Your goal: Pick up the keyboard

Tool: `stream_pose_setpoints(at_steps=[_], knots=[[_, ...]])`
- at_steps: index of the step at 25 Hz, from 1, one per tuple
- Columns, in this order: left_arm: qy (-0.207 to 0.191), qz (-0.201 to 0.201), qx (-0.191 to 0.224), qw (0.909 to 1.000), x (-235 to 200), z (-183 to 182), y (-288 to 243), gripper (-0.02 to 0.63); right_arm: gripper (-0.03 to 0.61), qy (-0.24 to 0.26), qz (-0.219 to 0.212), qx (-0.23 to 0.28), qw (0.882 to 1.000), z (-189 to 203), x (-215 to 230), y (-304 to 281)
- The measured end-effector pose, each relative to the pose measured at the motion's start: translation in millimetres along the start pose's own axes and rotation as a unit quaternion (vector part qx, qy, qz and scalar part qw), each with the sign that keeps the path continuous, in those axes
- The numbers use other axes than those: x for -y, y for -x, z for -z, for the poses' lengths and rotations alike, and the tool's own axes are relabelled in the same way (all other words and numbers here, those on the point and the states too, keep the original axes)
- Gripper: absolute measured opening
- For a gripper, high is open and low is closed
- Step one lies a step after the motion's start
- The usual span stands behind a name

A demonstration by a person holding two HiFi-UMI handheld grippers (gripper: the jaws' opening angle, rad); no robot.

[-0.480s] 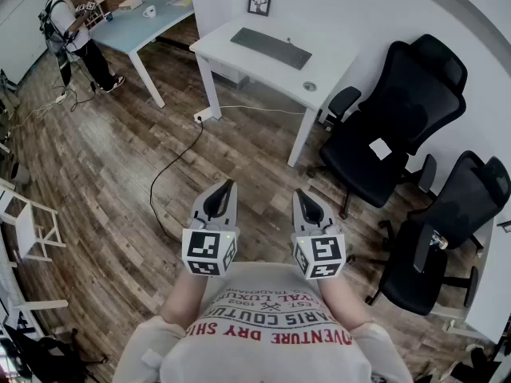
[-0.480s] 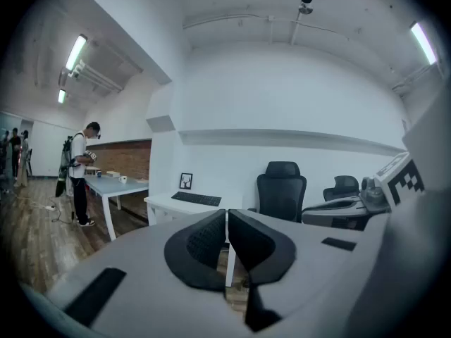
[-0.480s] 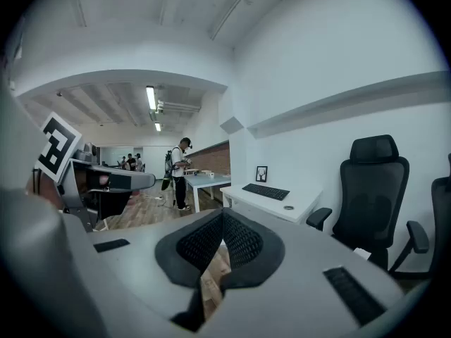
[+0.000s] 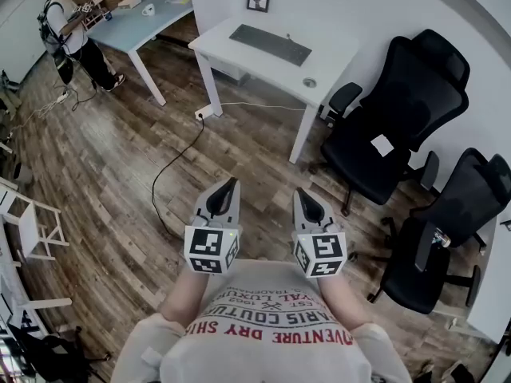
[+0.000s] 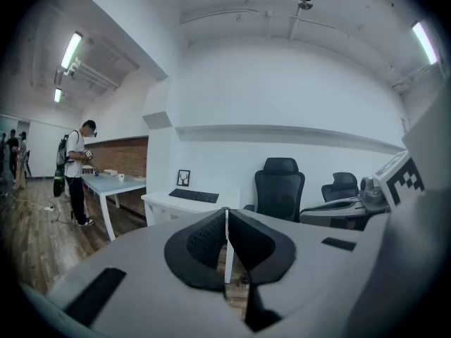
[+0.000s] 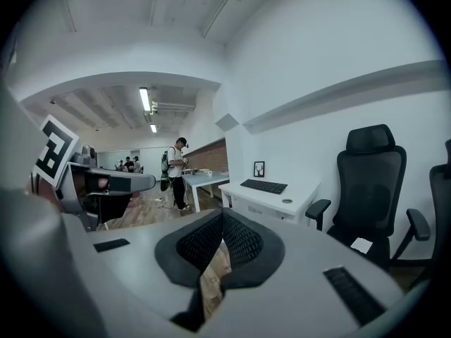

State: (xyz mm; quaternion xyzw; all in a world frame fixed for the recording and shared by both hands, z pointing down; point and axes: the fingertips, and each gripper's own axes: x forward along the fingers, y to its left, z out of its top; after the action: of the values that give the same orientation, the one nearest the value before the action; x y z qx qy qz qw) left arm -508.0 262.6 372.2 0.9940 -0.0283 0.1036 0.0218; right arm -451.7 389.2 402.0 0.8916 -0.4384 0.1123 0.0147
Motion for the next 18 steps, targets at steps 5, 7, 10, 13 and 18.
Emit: stream_pose_setpoints(at_steps=[5, 7, 10, 13, 18], knots=[[-0.003, -0.01, -0.014, 0.9999, -5.3, 4.2, -5.2, 0.031, 0.025, -0.053, -0.016, -0.004, 0.998, 5.1, 3.0, -11.7], [-0.003, -0.01, -0.018, 0.9998, -7.6, 4.8, -9.2, 0.031, 0.026, -0.061, -0.013, -0.006, 0.998, 5.2, 7.5, -17.8], [-0.003, -0.012, -0.023, 0.9997, -20.6, 7.1, -15.0, 0.031, 0.025, -0.066, -0.011, -0.011, 0.998, 6.2, 6.7, -31.9], [0.002, -0.016, -0.026, 0.9995, -41.4, 7.8, -24.0, 0.031, 0.025, -0.063, -0.011, -0.018, 0.998, 5.9, 1.7, -51.4], [0.004, -0.005, -0.037, 0.9993, -76.9, 9.7, -47.3, 0.031, 0.026, -0.059, 0.004, -0.024, 0.998, 1.7, -4.0, -89.5]])
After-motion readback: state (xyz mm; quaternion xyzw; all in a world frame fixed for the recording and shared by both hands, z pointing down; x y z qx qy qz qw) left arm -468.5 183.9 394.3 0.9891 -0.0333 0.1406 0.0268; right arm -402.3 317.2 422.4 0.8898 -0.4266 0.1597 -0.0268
